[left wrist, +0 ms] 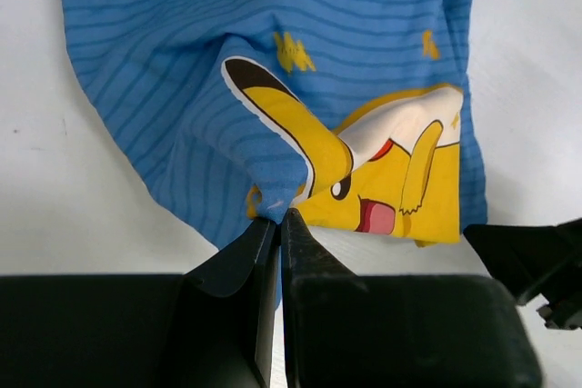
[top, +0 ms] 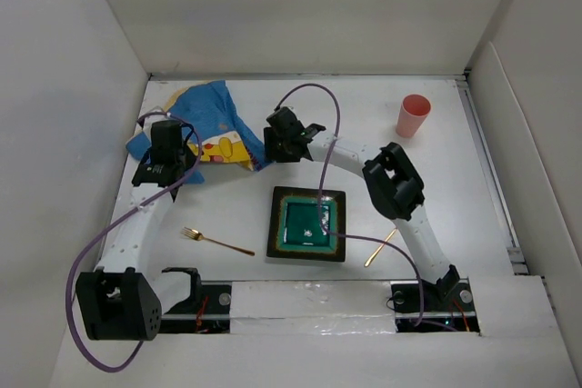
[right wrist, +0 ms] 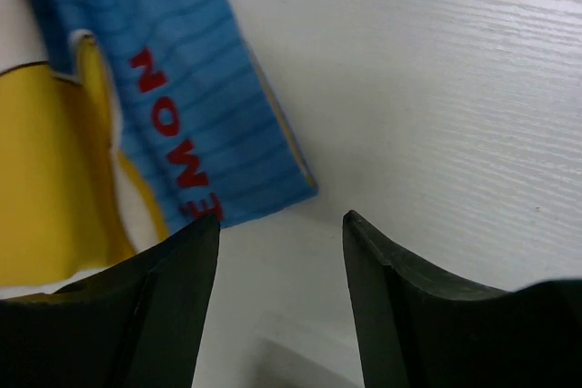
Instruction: Set the dinner table for one person
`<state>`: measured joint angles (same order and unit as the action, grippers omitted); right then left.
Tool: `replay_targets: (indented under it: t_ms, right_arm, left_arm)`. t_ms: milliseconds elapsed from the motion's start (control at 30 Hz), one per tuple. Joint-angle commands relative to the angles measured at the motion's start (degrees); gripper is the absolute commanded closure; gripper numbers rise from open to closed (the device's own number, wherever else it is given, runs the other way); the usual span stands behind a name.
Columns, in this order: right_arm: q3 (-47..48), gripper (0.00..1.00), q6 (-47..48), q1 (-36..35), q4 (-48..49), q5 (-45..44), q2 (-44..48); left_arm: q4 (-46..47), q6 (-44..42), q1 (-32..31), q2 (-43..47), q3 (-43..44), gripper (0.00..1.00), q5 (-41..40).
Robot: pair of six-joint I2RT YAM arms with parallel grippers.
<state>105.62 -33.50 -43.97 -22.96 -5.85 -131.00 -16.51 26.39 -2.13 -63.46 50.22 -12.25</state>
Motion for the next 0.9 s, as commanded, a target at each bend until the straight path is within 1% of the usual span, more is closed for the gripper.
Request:
replay_targets:
  t_ms: [0, 133, 167, 200, 233, 300, 333, 367, 400, 433, 500, 600, 633, 667, 700, 733, 767, 833, 867]
  right_arm:
    - [3.45, 0.37, -0.96, -1.12, -4.29, -4.08, -1.45]
    - [6.08, 0.37, -0.87, -1.12, -6.91, -1.54, -5.31]
    - [6.61, 0.39, -0.78, -1.12, -7.10, -1.10, -6.45]
    - [7.40, 0.48, -0.87, -1.12, -7.18, -0.66, -6.81]
    - [7.84, 0.53, -0.78, -1.73, -7.19, -0.48, -6.99]
    - [8.37, 0.72, -0.43, -1.74, -6.13, -0.22, -6.99]
    - [8.98, 0.79, -0.43, -1.22, -5.87, 0.65, -6.99]
    - [9.77, 0.83, -0.43, -1.21, -6.39, 0.66, -7.34]
    - [10.65, 0.95, -0.52, -0.51, -6.83, 0.49, -7.43]
    - [11.87, 1.00, -0.78, 0.36, -7.53, -0.56, -7.25]
    - [11.54, 1.00, -1.04, 1.68, -6.93, -1.36, -5.59]
    - [5.14, 1.00, -1.48, 5.55, -1.93, -2.41, 1.25]
    - [2.94, 1.00, -1.48, 7.99, 0.87, -2.41, 5.45]
    - [-1.34, 1.00, -1.31, 9.24, 1.86, -2.59, 7.58]
    - [-3.39, 1.00, -0.96, 10.47, 2.39, -2.85, 9.43]
    - [-5.32, 1.00, -0.26, 11.70, 2.83, -3.20, 11.45]
    - [-8.73, 1.00, 0.18, 14.06, 3.01, -3.38, 14.86]
    - [-12.79, 1.00, 1.58, 16.27, 3.80, -3.82, 18.48]
    - [-14.99, 1.00, 2.11, 18.11, 4.24, -4.26, 21.54]
  left_arm:
    - [-1.42, 0.06, 0.11, 1.58, -1.61, 1.00, -0.41]
    - [-0.89, 0.15, 0.11, 1.76, -2.67, 1.00, 1.17]
    - [-0.80, 0.15, 0.11, 1.76, -2.93, 1.00, 1.79]
    - [-0.63, 0.15, 0.11, 1.68, -3.37, 1.00, 1.79]
    - [-0.63, 0.15, 0.11, 1.67, -3.46, 1.00, 1.88]
    - [-0.36, -0.03, 0.11, 1.67, -3.90, 1.00, 1.88]
    - [-0.19, -0.11, 0.11, 1.67, -3.98, 1.00, 1.88]
    - [-0.10, -0.11, 0.11, 1.59, -4.16, 1.00, 2.31]
    - [0.51, -0.11, 0.11, 1.59, -4.25, 1.00, 2.58]
    - [1.04, -0.20, 0.11, 1.15, -4.42, 1.00, 2.93]
    - [3.05, -0.73, 0.11, 0.19, -4.60, 1.00, 5.03]
    - [7.17, -1.95, -1.90, -2.89, -4.25, 1.00, 7.67]
    - [7.37, -2.39, -2.61, -5.59, -3.47, 1.00, 8.46]
    - [7.11, -2.92, -2.61, -6.93, -2.41, 1.00, 11.34]
    - [6.15, -3.36, -2.62, -9.64, -0.32, 0.99, 13.81]
    - [5.71, -4.06, -2.62, -10.88, 0.49, 0.94, 14.88]
    - [4.66, -5.81, -2.62, -11.68, 1.28, 0.80, 17.32]
    - [3.60, -6.44, -3.14, -12.39, 2.08, 0.66, 17.18]
    - [3.42, -6.44, -3.14, -11.78, 1.90, 0.50, 16.74]
